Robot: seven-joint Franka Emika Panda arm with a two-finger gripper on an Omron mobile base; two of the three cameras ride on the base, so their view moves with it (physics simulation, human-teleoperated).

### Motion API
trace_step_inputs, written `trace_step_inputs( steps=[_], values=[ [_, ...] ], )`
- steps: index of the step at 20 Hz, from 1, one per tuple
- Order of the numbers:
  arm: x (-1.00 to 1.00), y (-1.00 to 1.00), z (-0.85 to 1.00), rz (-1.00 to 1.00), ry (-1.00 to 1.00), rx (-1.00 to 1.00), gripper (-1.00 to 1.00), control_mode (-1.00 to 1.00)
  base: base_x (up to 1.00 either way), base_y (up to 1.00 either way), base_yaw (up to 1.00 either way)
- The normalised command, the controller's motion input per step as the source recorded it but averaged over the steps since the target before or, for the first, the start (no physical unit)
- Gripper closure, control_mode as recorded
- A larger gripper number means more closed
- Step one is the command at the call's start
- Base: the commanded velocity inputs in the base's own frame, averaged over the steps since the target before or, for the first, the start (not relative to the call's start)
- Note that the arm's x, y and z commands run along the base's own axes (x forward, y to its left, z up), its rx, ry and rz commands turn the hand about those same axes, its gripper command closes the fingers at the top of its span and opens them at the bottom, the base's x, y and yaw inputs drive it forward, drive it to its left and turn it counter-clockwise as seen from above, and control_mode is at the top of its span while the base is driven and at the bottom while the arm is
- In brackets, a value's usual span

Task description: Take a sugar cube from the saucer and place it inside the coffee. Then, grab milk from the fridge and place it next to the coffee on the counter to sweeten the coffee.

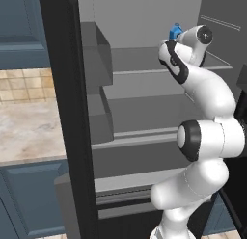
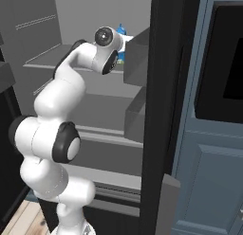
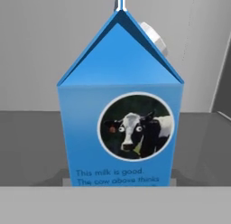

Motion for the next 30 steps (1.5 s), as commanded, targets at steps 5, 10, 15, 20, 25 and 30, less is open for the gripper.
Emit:
trace_step_inputs(
  steps=[5, 10, 15, 20, 25, 30],
  values=[
    [-0.73, 0.00, 0.00, 0.00, -0.09, 0.01, 1.00, -1.00, 0.00, 0.00, 0.00],
    [-1.00, 0.10, 0.24, 0.00, -0.09, 0.01, 1.00, -1.00, 0.00, 0.00, 0.00],
    [-1.00, 0.24, 0.26, 0.00, 0.00, 0.02, 1.00, -1.00, 0.00, 0.00, 0.00],
    [-1.00, 0.20, 0.00, 0.00, 0.00, 0.01, 1.00, -1.00, 0.00, 0.00, 0.00],
    [-1.00, 0.21, -0.24, 0.00, 0.00, 0.00, 1.00, -1.00, 0.00, 0.00, 0.00],
    [-1.00, 0.26, -0.42, 0.03, 0.00, -0.06, 1.00, -1.00, 0.00, 0.00, 0.00]
  ],
)
